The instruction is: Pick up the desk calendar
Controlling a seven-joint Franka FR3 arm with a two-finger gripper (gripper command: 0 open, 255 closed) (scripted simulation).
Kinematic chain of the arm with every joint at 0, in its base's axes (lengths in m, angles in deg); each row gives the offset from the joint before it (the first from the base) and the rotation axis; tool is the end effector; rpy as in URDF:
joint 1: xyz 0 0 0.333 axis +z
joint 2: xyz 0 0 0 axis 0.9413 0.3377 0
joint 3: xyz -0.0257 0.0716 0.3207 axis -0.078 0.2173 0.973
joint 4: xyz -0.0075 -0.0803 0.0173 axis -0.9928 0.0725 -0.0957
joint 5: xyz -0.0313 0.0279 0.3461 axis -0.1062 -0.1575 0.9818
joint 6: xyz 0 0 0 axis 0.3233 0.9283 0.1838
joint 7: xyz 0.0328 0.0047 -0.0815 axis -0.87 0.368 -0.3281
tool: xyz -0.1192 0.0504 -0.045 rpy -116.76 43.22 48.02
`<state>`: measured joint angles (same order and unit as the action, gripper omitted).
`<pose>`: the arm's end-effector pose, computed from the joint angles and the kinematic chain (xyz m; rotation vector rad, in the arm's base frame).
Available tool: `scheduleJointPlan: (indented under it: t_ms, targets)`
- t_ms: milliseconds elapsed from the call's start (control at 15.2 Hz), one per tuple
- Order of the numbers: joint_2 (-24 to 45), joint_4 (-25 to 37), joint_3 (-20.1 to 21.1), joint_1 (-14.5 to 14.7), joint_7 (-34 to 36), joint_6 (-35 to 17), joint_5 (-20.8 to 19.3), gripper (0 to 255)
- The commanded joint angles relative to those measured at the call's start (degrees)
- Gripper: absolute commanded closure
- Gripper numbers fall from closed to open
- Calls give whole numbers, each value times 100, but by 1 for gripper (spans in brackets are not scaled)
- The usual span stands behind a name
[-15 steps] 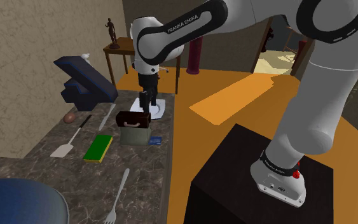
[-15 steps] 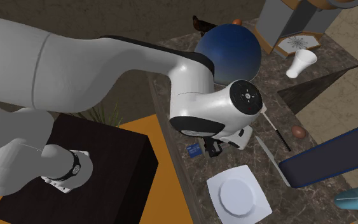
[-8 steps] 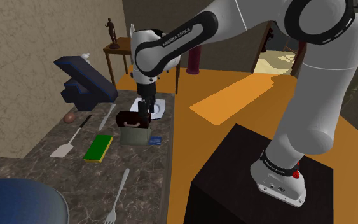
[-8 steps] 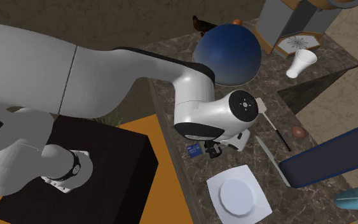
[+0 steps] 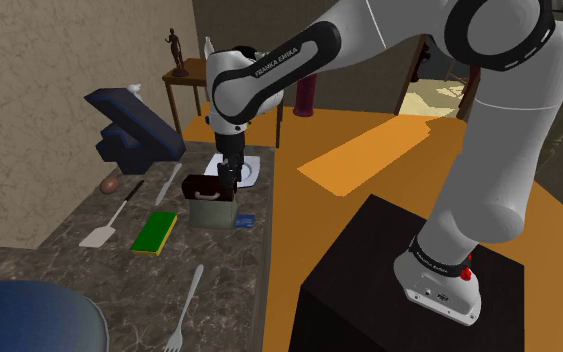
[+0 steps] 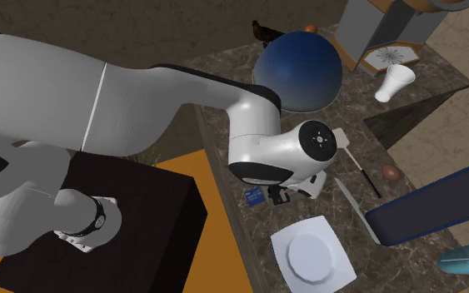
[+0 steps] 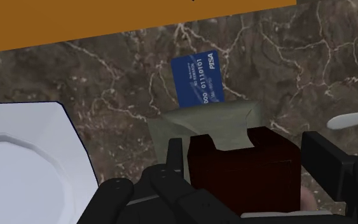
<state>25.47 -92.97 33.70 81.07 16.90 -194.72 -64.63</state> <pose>0.5101 0.1954 0.3594 -2.8683 -0.7659 0.1461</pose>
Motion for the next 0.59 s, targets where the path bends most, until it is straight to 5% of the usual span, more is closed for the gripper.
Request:
scheduleJointPlan:
  t_ms: [0,528]
  targets:
    - [23,-7,2,3,2,-18,0,255]
    - [-175,163,-1,-11,42,347,0,255]
